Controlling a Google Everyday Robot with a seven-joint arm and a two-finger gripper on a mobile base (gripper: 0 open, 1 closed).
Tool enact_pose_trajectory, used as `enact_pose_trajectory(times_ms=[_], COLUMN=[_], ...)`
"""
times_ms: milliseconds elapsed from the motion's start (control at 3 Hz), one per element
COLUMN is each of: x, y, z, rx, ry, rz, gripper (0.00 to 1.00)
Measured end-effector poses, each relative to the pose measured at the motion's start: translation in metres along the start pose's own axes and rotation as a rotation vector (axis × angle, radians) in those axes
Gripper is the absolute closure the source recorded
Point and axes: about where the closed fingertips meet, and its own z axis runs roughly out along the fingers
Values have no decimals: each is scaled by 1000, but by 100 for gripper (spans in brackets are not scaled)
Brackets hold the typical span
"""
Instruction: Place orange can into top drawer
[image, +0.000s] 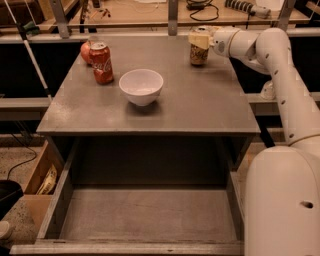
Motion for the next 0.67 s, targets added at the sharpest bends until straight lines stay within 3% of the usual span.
enact_pose_trajectory(times_ms=[333,667], x=[-34,-77], y=[-5,-7], z=[-16,-59], rx=[26,63], ry=[-6,-25], rz=[-43,-75], gripper=[100,100])
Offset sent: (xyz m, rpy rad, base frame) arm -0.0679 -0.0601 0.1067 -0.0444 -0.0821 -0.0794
